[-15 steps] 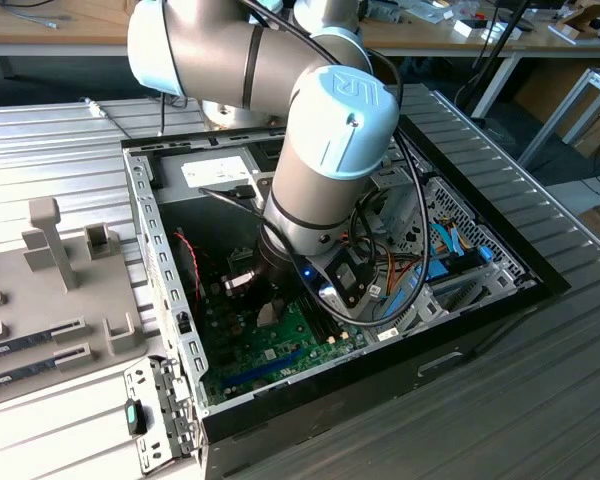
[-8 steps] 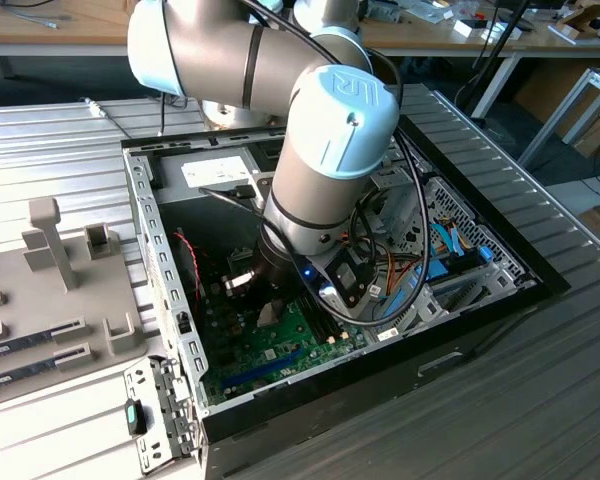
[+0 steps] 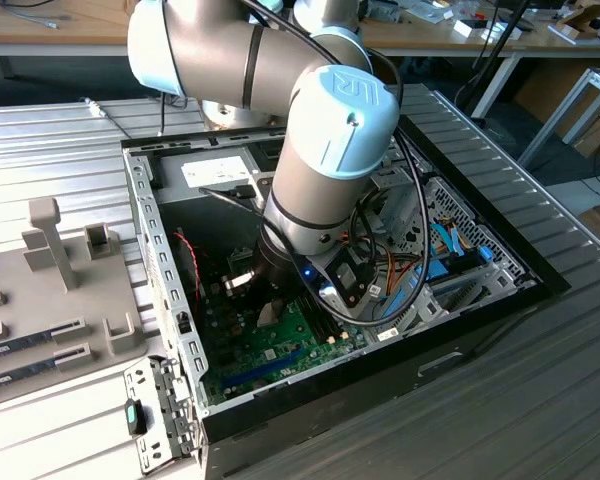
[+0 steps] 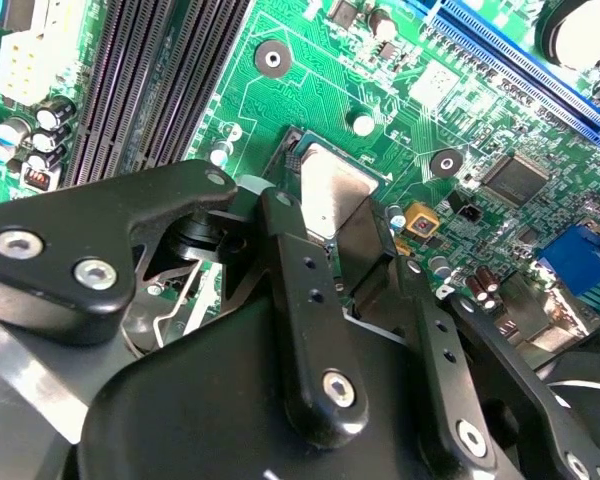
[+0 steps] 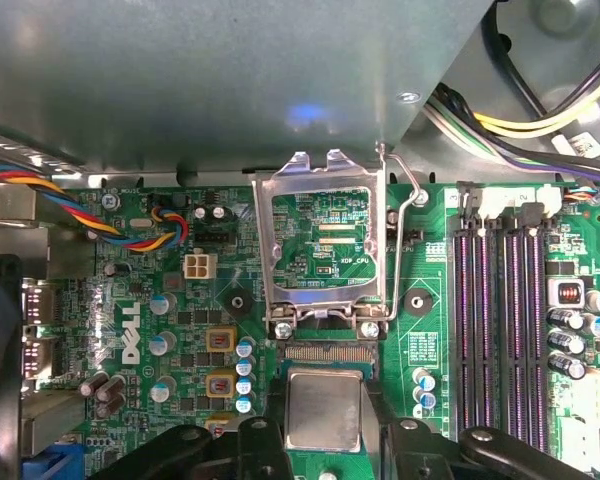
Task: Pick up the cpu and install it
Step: 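Place the cpu into insertion slot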
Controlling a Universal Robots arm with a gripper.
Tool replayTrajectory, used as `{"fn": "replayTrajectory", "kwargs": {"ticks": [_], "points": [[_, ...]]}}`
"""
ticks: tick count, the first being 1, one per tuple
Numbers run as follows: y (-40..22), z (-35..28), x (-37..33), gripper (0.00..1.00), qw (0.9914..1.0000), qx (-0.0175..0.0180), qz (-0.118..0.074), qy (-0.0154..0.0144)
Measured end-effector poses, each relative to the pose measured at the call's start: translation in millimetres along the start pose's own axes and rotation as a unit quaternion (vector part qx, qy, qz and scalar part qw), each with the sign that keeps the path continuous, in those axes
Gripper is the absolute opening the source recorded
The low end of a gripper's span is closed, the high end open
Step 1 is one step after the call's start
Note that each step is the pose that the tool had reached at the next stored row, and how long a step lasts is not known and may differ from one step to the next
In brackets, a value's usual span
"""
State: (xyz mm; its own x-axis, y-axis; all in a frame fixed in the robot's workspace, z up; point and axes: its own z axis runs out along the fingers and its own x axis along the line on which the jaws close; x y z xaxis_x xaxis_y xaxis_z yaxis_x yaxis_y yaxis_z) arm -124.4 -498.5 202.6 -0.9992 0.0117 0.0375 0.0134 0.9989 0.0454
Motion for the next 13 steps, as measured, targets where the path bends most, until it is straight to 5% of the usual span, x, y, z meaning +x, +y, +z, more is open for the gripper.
{"fn": "replayTrajectory", "kwargs": {"ticks": [13], "points": [[0.2,-4.3,0.2,0.40,1.00000,-0.0001,-0.003,0.0001]]}}
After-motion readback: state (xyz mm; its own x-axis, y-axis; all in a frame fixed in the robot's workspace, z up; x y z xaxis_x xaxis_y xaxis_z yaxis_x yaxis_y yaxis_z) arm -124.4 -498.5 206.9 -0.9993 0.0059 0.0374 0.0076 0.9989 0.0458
